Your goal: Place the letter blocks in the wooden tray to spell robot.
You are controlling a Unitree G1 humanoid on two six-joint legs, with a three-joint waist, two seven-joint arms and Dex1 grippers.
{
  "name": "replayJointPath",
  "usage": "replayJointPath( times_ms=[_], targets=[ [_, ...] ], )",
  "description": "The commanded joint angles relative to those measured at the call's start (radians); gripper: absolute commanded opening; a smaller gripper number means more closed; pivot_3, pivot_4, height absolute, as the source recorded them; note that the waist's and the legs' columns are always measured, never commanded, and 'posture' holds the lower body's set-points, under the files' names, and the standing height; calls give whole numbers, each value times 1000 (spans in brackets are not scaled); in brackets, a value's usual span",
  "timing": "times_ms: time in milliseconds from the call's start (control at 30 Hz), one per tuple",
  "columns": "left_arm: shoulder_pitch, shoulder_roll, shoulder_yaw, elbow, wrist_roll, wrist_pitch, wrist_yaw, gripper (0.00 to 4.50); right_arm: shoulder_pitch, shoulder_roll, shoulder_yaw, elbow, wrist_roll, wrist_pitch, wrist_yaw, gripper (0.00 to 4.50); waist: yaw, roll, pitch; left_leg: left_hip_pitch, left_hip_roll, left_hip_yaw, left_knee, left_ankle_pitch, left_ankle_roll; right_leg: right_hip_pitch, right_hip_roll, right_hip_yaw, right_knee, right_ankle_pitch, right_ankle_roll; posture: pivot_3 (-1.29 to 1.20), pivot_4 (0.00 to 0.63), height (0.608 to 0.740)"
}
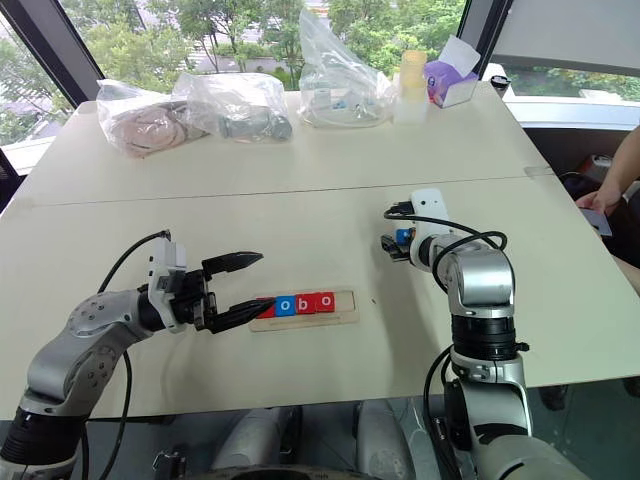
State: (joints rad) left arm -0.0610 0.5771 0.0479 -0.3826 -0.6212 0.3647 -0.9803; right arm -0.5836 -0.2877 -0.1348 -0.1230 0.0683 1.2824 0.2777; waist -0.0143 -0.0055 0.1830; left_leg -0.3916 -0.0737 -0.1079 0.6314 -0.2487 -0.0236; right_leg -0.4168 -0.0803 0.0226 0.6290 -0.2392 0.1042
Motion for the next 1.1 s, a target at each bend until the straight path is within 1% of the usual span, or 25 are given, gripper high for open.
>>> replayJointPath(
  times_ms=[33,133,167,200,233,267,300,333,433,533,600,700,833,933,1000,1033,1100],
  targets=[
    [-6,-3,4,-12,-1,-17,0,4500,7,15,-25,7,19,5,-24,4462,0,0,0,0,0,0,0,0,0,0,0,0,0,0,0,0,150,740],
    [-1,-7,3,-16,0,-18,5,4500,-6,20,-23,26,22,-11,-42,3719,0,0,0,0,0,0,0,0,0,0,0,0,0,0,0,0,150,740],
    [1,-8,3,-18,0,-18,6,4500,-7,20,-16,20,25,-9,-46,3269,0,0,0,0,0,0,0,0,0,0,0,0,0,0,0,0,150,740],
    [2,-8,3,-19,-1,-18,6,4500,-6,18,-7,12,28,-4,-47,2661,-2,0,0,0,0,0,0,0,0,0,0,0,0,0,0,0,150,740],
    [4,-9,3,-20,-1,-17,5,4500,0,14,4,-4,33,7,-44,2211,-4,0,0,0,0,0,0,0,0,0,0,0,0,0,0,0,150,740],
    [4,-9,3,-20,-1,-17,4,4500,5,11,11,-14,37,14,-42,1650,-5,0,0,0,0,0,0,0,0,0,1,0,0,0,0,0,150,740],
    [5,-9,3,-22,-1,-16,4,4500,11,7,18,-27,42,24,-37,1220,-6,0,0,0,1,0,0,0,0,0,1,0,0,0,0,0,150,740],
    [5,-7,-1,-22,2,-18,-1,4500,31,-10,43,-55,38,33,-34,1164,-5,0,0,0,1,0,0,0,0,0,1,0,1,0,0,0,150,740],
    [3,3,-14,-23,21,-34,-21,4500,116,-85,121,-206,64,116,1,1164,-1,0,-1,0,1,0,-1,0,0,-1,1,0,0,0,0,0,150,740],
    [1,9,-24,-24,35,-50,-33,4500,176,-132,130,-347,112,220,31,1164,2,0,-1,0,0,-1,-1,0,0,0,0,-1,0,0,0,0,150,740],
    [-8,3,-28,-24,28,-50,-32,4500,231,-164,107,-462,159,298,58,1164,4,0,-1,0,0,-1,0,0,0,0,0,-1,-1,0,0,0,150,740],
    [-31,-12,-42,-6,30,-57,-33,4500,321,-186,42,-575,248,332,79,1164,6,-1,-1,0,1,-2,0,0,0,1,0,-2,-1,-1,-1,0,150,740],
    [-56,-34,-60,20,41,-69,-29,4500,377,-197,-22,-626,358,332,54,1164,2,-1,-1,0,1,-1,0,0,0,2,0,-2,-2,-2,-2,0,150,740],
    [-68,-46,-72,32,45,-75,-30,4500,398,-210,-41,-639,434,332,16,1164,2,-1,-1,0,1,-1,0,0,0,2,0,-2,-1,-2,-2,0,150,740],
    [-68,-48,-73,33,47,-77,-31,4500,396,-213,-51,-635,478,332,-11,2196,2,-1,-1,0,1,-1,0,0,0,2,0,-2,-1,-2,-2,0,150,740],
    [-68,-49,-73,34,48,-77,-31,4500,390,-219,-54,-631,501,332,-19,2615,2,-1,-1,0,1,-1,0,0,0,2,0,-2,-1,-2,-2,0,150,740],
    [-66,-49,-71,35,47,-78,-31,4500,370,-257,-47,-626,556,332,-10,3661,3,-1,-1,0,1,-1,0,0,0,2,0,-2,-1,-2,-2,0,150,740]
  ],
)
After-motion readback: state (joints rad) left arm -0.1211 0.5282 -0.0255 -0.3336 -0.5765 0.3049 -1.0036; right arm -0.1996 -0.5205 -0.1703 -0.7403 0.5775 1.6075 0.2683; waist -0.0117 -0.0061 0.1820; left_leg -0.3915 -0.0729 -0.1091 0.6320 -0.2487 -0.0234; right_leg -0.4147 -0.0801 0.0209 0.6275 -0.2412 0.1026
